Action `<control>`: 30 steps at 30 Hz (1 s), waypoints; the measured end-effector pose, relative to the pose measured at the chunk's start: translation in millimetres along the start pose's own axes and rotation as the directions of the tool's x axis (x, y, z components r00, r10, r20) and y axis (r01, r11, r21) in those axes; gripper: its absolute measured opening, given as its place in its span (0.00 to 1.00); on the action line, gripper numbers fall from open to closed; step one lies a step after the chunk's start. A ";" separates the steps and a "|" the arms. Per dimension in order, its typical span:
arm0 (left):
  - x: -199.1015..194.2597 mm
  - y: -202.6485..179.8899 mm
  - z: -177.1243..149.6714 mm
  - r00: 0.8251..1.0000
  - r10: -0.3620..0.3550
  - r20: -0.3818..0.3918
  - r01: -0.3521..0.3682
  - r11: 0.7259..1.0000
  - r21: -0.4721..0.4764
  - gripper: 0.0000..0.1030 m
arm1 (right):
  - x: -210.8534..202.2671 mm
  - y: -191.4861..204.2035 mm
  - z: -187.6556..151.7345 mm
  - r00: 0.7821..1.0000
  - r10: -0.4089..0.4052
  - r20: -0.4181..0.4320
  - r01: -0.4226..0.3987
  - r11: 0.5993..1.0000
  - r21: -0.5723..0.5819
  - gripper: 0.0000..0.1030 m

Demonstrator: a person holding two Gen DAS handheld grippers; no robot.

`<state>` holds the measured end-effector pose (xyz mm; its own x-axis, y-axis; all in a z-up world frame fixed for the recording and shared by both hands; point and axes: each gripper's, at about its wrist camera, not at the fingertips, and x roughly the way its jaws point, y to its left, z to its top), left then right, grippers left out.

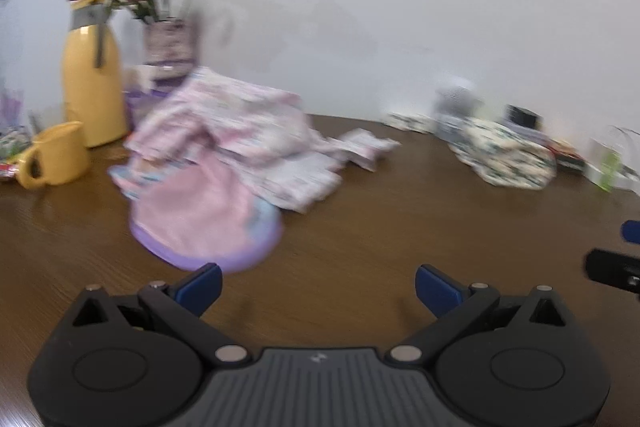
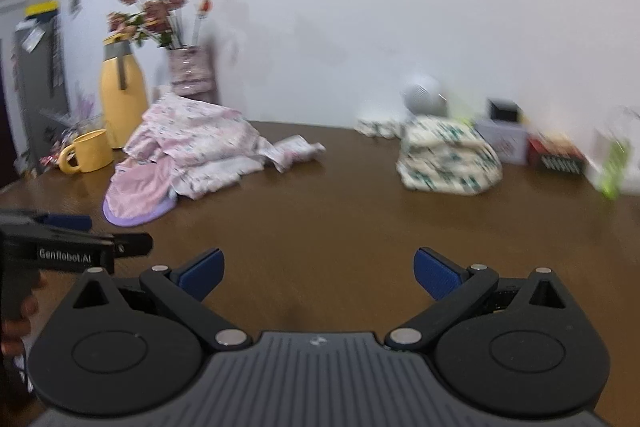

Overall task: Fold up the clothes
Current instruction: 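Reach both grippers to the pink floral dress pile and close on it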

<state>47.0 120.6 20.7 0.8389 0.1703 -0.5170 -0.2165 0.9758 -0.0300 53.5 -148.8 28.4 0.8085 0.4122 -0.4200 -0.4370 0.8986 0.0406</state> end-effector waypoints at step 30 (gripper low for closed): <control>201.8 154.6 122.5 0.998 0.057 0.036 -0.057 0.998 -0.006 0.04 | 251.9 114.5 117.0 0.996 0.083 0.014 -0.080 0.989 -0.121 0.03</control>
<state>243.9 322.6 16.5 0.8426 0.2302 -0.4869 -0.2666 0.9638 -0.0056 253.3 75.6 33.4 0.7752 0.4871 -0.4024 -0.5451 0.8376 -0.0362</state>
